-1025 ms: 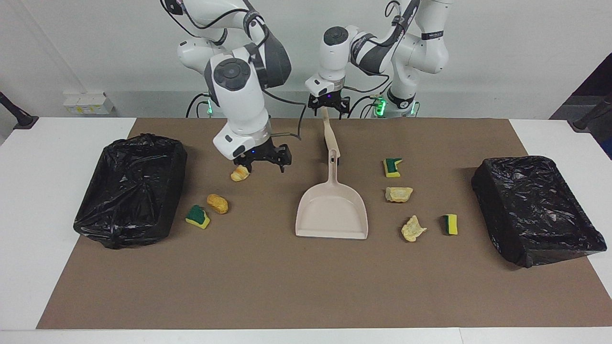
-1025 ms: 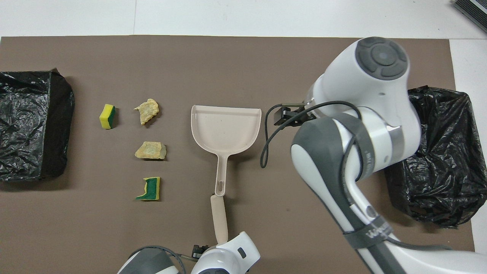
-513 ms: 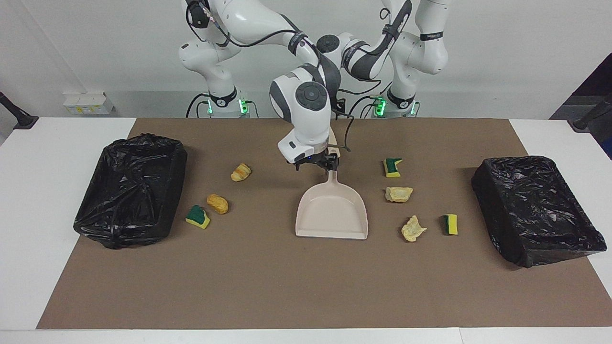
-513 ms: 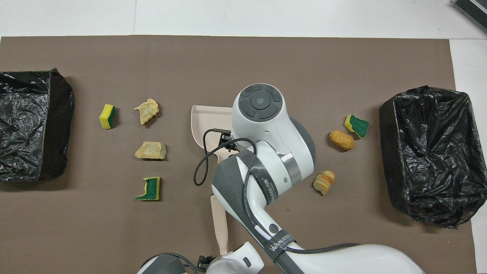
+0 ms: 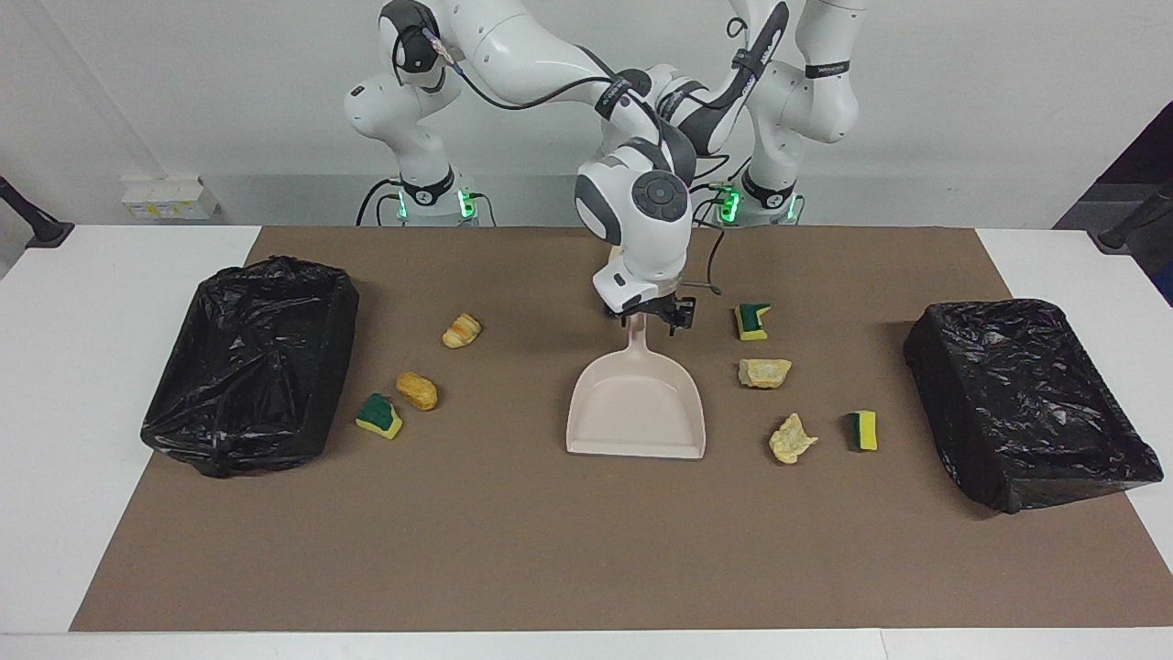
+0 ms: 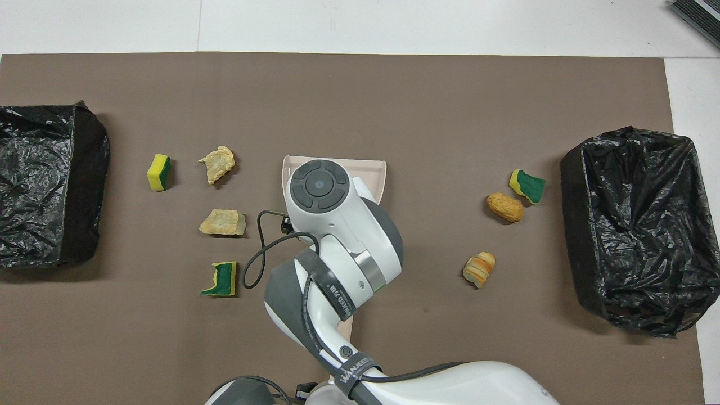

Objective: Sweep and dump trash in bin

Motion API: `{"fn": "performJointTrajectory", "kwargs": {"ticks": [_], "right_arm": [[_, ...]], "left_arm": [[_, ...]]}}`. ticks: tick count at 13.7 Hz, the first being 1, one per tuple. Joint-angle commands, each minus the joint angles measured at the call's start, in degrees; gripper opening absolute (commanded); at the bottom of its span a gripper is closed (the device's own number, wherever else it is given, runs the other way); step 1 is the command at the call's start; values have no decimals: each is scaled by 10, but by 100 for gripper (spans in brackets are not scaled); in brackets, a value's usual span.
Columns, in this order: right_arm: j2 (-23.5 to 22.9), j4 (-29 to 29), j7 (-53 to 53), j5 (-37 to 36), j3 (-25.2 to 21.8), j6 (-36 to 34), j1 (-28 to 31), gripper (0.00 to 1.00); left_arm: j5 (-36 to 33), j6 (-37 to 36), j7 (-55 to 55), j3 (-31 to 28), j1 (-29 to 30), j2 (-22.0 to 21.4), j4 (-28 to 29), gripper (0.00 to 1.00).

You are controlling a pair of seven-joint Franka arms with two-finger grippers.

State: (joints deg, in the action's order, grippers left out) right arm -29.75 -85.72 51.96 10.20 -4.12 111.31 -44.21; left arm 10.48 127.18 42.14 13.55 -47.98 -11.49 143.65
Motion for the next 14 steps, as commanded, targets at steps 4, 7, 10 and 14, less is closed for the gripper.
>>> {"fn": "performJointTrajectory", "kwargs": {"ticks": [4,7,10,14], "right_arm": [[30,-59,-7,9,-2,8,-3,69],[29,-52,-8,5,-2,7,-3,17],[29,-52,-19,6,-2,7,-3,0],[36,-31,-33,5,-7,-7,16,0]], "left_arm": [[10,-118,-49,-12,52,-26,-48,0],[7,-183,-133,-16,117,-84,-50,0],[-5,-214,-219,-17,204,-121,-50,0],[-43,-217,-329,-15,337,-113,-84,0]]}}
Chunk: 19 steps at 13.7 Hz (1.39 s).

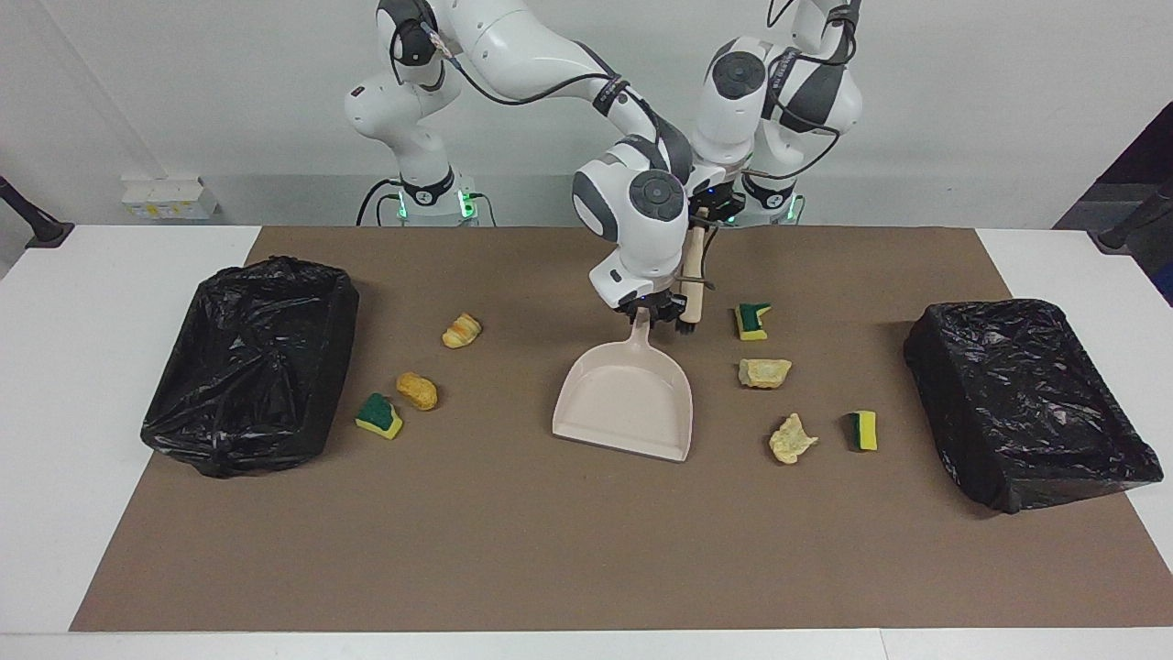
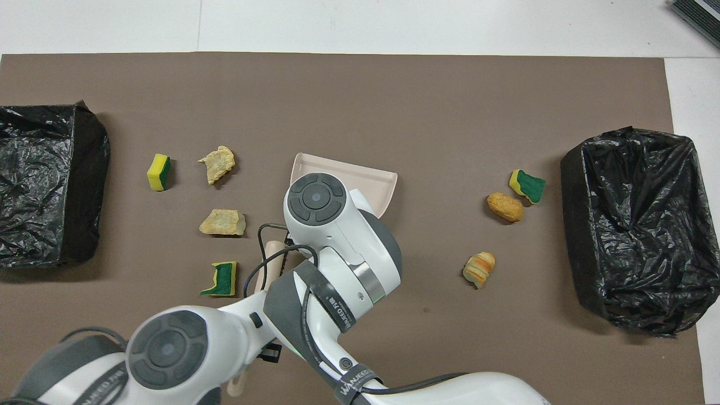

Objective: Sweep and dump trash in bin

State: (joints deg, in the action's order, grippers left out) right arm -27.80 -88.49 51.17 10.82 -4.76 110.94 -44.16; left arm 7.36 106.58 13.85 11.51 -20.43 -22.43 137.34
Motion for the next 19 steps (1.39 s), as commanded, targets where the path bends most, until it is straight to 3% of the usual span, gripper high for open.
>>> {"fn": "performJointTrajectory", "kwargs": {"ticks": [1,4,9,16,19], "right_arm": [[24,-2,-33,-2,-2,-4,25,0],[59,-5,-103,-1,-2,-23,68,0],[94,-14,-337,-18,-3,-113,140,0],[142,-103,-699,-73,-3,-115,149,0],[153,-125,-839,-106,-3,-101,145,0]], "left_arm": [[-14,-8,-73,6,97,2,-28,0],[-21,5,-159,7,183,34,-58,0],[-34,60,-269,7,311,66,-64,0],[-117,80,-269,5,368,227,-219,0],[-151,145,-270,5,391,278,-225,0]]}}
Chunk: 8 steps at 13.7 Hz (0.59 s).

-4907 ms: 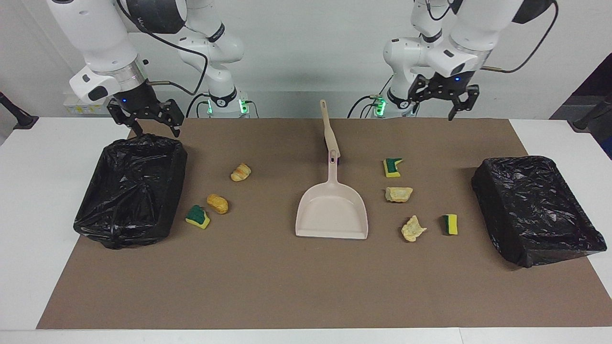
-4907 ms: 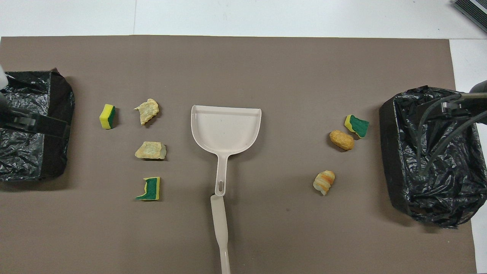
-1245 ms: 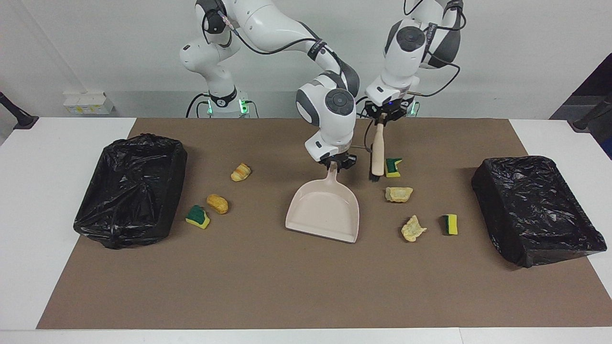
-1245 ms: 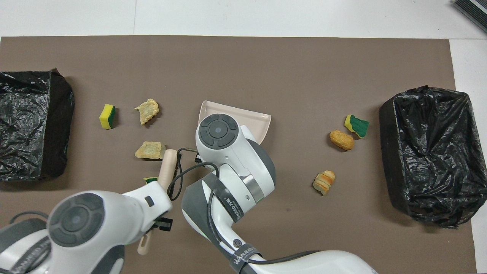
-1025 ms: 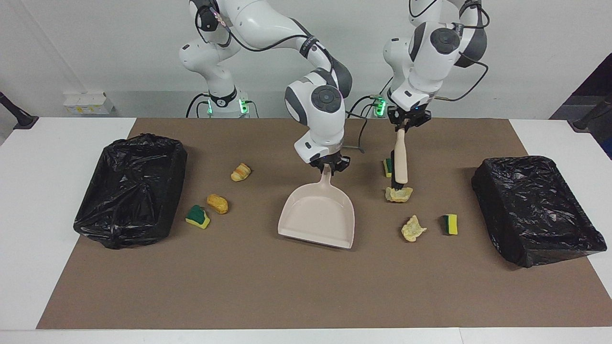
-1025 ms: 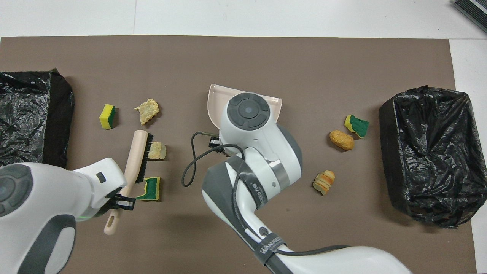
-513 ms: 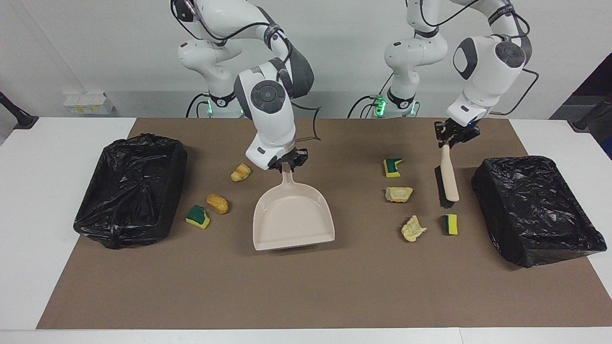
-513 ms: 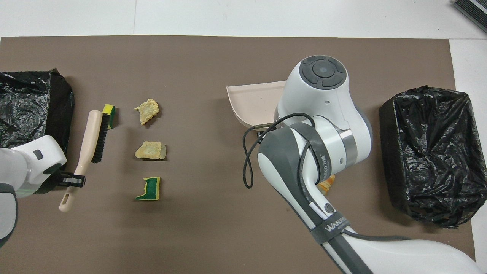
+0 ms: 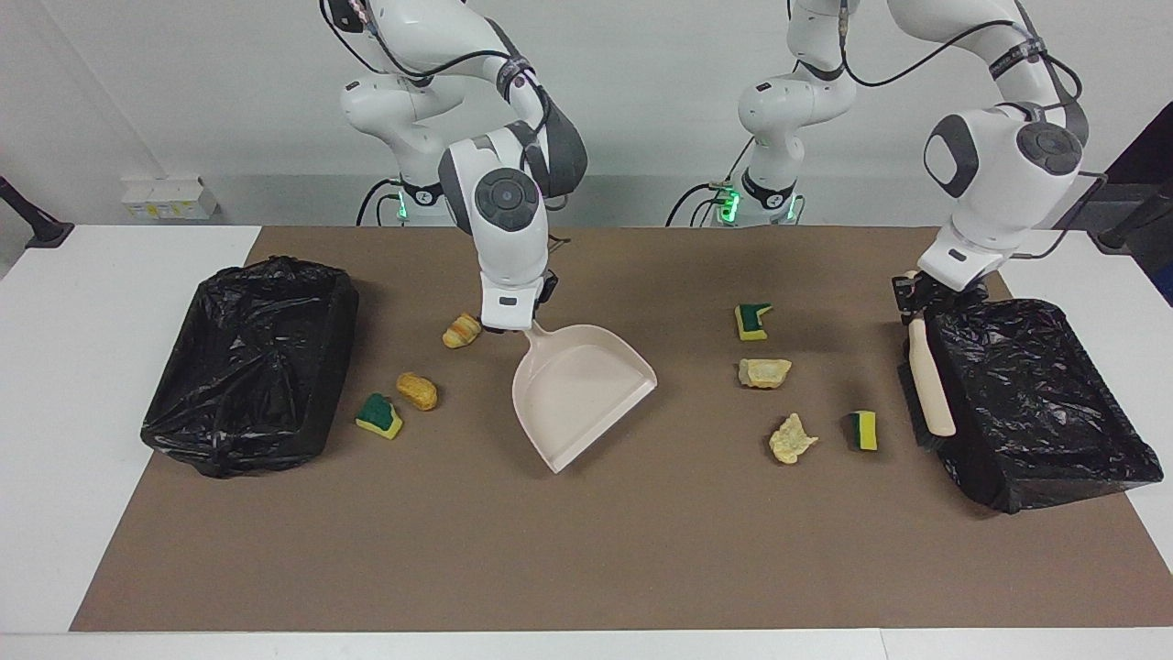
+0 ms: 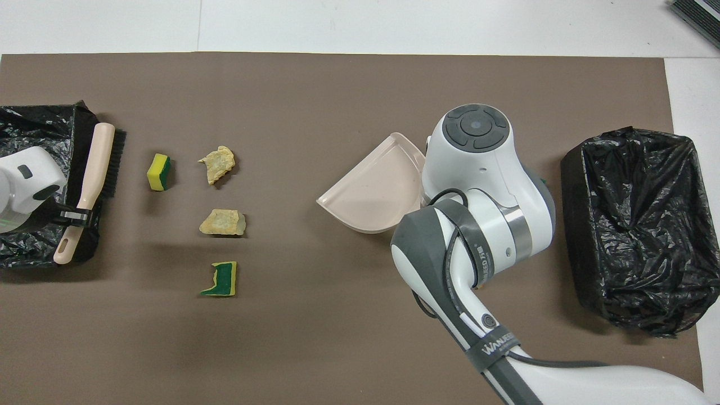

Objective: Sweep and dump trash in bin

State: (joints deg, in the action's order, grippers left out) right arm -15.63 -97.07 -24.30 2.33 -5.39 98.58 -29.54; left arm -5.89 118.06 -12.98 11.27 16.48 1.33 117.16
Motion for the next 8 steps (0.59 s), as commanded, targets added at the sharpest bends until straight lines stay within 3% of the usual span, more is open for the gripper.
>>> {"fn": "performJointTrajectory", "kwargs": {"ticks": [1,5,8], "right_arm": [[33,-46,-121,-23,5,31,-2,0],[67,-129,-280,-25,5,128,-2,0],[84,-164,-293,-29,5,146,-3,0]], "left_arm": [[-18,44,-2,7,23,52,-24,0],[-19,66,-1,2,24,73,-29,0],[-20,68,-1,2,34,82,-30,0]]}}
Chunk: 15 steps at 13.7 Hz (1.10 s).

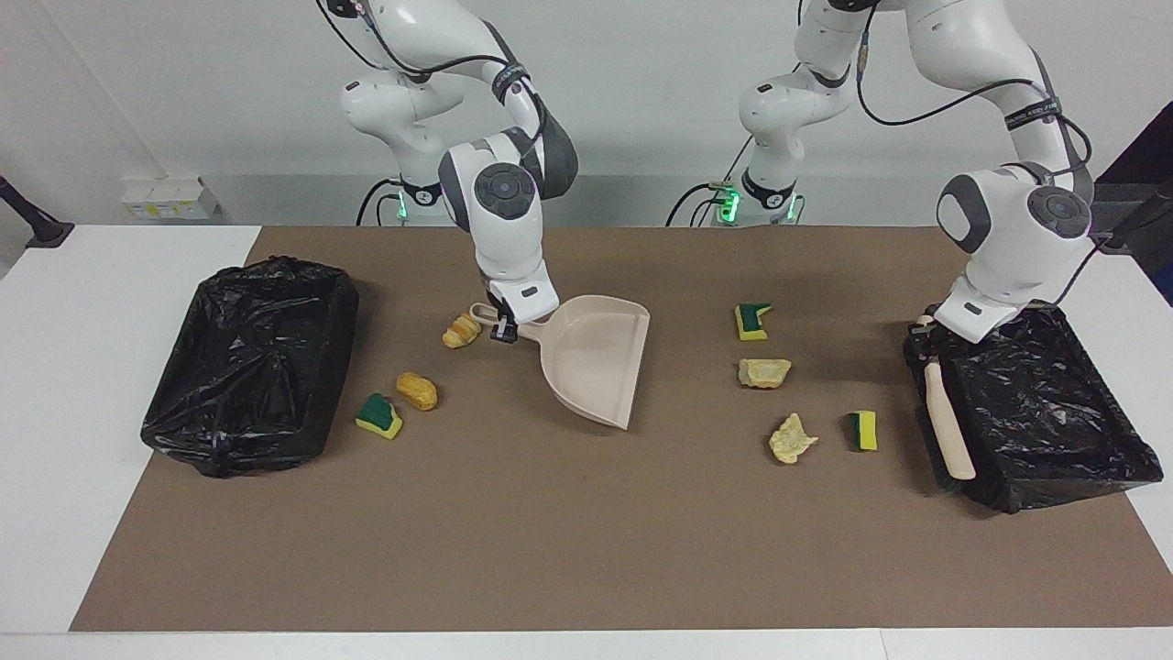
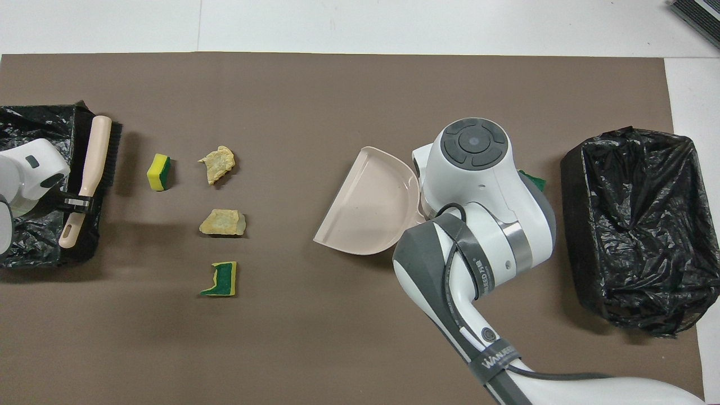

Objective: Sweep and dump trash in bin

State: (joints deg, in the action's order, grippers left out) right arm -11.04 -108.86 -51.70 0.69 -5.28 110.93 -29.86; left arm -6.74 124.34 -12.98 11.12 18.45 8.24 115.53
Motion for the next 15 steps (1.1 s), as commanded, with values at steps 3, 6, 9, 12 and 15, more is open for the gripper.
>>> {"fn": "performJointTrajectory", "kwargs": {"ticks": [3,6,9,12,15], "right_arm": [[38,-50,-32,-12,4,44,-4,0],[29,-59,-58,-15,4,88,-24,0],[24,-67,-58,-38,4,97,-36,0],[27,-73,-58,-41,4,97,-37,0],[12,-74,-46,-67,4,103,-54,0]], "left_arm": [[-13,6,0,4,14,13,-12,0],[-13,5,10,4,13,19,-7,0],[-13,4,39,4,2,15,6,0],[-13,-6,98,5,-33,7,23,0],[-13,-8,132,6,-53,6,24,0]]}}
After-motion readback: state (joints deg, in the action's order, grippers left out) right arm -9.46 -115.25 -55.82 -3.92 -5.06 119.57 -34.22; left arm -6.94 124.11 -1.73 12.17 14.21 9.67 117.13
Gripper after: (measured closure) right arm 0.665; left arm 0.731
